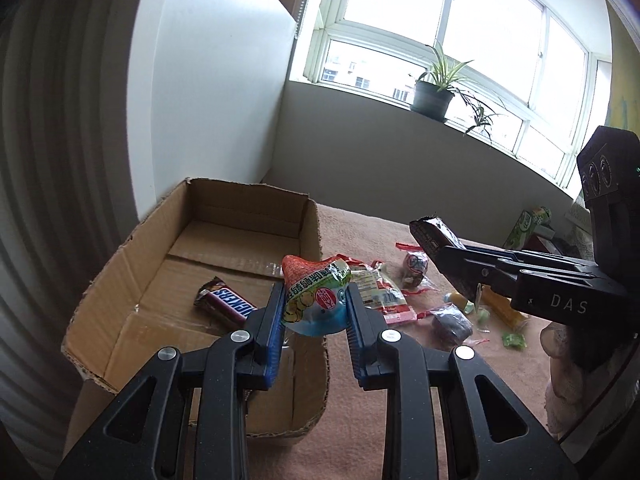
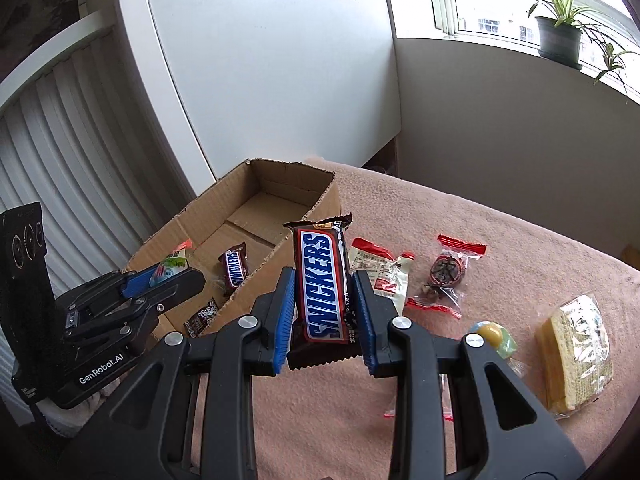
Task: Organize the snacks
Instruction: 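Carry the candy egg and Snickers into the box and open both tools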
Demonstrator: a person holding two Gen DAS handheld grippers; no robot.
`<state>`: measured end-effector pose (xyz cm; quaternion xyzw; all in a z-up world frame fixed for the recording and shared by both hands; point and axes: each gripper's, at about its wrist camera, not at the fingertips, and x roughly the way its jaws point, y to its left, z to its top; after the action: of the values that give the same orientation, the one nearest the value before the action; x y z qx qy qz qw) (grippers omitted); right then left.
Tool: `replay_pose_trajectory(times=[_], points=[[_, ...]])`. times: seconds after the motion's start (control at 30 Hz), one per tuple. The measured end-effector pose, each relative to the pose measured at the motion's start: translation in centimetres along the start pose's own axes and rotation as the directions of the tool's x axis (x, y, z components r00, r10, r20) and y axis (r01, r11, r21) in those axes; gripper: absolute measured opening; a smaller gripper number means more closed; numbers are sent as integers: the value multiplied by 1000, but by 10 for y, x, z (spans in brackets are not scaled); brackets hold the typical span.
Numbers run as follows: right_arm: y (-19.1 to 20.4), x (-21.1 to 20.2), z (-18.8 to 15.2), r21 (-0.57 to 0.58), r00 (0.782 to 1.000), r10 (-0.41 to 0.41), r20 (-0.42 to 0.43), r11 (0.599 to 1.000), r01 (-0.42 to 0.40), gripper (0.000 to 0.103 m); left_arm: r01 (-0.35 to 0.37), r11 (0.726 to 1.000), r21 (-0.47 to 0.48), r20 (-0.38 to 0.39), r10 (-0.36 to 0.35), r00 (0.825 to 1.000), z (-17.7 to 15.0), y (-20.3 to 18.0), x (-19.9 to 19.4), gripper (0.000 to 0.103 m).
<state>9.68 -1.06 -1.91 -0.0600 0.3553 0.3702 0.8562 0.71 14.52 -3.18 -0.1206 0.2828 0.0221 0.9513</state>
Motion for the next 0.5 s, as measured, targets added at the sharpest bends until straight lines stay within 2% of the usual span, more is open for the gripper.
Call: replay_pose_trajectory(times=[0.27,0.5], points=[[46,45,24,-19,999,53,-8,998,-53,30,-67,996,-54,7,67,998,-4,41,-3,26],[66,86,29,-57,998,37,-51,998,-40,30,-104,992,-76,10,105,994,-6,64,-3,26]])
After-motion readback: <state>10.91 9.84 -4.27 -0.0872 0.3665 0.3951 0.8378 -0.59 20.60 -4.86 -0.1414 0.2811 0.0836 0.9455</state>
